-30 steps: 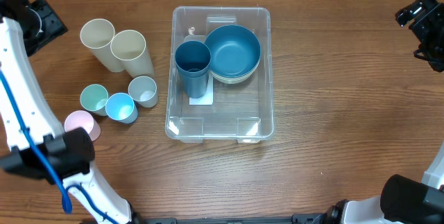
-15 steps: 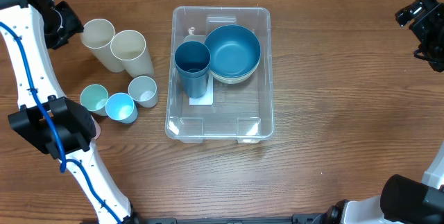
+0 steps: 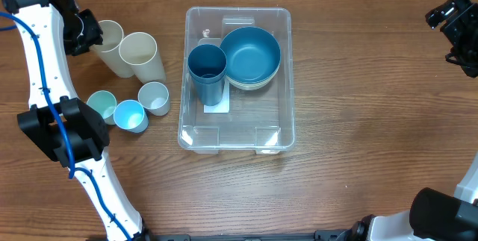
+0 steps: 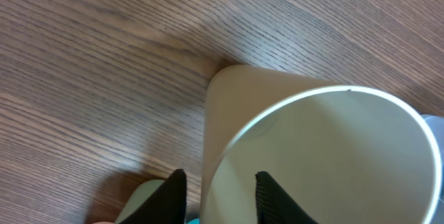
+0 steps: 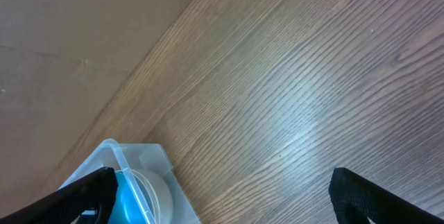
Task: Pack container
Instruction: 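Move the left gripper to the cream cup and grasp it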
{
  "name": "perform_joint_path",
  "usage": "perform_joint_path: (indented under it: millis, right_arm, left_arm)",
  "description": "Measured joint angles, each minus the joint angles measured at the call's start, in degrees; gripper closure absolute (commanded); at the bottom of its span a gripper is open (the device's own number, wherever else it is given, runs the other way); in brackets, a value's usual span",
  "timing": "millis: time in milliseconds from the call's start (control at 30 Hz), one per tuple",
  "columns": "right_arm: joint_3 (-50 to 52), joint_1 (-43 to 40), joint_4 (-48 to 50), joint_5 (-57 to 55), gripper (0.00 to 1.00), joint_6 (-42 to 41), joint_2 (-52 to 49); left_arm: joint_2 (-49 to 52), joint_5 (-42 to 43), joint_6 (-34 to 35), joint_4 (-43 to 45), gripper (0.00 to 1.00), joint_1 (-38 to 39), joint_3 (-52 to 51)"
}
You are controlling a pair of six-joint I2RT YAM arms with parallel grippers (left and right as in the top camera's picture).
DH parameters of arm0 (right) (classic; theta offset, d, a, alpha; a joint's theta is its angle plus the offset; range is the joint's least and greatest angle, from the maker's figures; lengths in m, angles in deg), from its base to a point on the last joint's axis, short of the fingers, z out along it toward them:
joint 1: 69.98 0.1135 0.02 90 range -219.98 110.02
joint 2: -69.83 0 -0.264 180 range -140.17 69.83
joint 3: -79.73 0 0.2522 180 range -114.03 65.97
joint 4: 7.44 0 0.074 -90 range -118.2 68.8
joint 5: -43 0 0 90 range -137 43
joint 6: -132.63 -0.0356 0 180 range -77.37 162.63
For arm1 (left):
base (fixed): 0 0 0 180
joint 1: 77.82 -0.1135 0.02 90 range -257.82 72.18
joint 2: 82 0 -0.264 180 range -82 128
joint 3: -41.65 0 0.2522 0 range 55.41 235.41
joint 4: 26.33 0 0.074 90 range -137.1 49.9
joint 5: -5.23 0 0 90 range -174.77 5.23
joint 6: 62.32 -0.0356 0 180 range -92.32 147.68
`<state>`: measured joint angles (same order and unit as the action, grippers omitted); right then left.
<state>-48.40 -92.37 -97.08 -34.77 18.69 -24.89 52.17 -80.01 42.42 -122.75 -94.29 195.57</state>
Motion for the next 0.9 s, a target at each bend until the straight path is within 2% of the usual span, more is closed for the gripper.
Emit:
perform_joint_path:
  millis: [100, 233, 533, 700, 900]
  right_arm:
    - [0.00, 0.00, 0.02, 0.04, 0.00, 0.00, 0.00]
    - [0.00, -0.02, 0.02, 0.00, 0.00, -0.02, 0.00]
    - [0.00, 0.00, 0.02, 0.02, 0.00, -0.02, 0.00]
    - [0.00, 0.00, 0.02, 0.02, 0.00, -0.04, 0.00]
    - [0.00, 0.00, -0.02, 0.02, 0.00, 0.00, 0.00]
  left_arm:
    - [0.07, -0.74, -0.17, 0.00, 0.89, 0.00, 0.00]
    - [0.09, -1.68, -0.13, 0.00, 0.96, 0.00, 0.00]
    - [0.11, -7.52, 0.79, -0.81, 0.96, -0.17, 0.48]
    - [-0.85, -9.38, 1.40, -4.15, 0.96, -1.73, 8.22]
    - [-14.60, -5.40, 1.31, -10.47, 0.96, 0.70, 16.70]
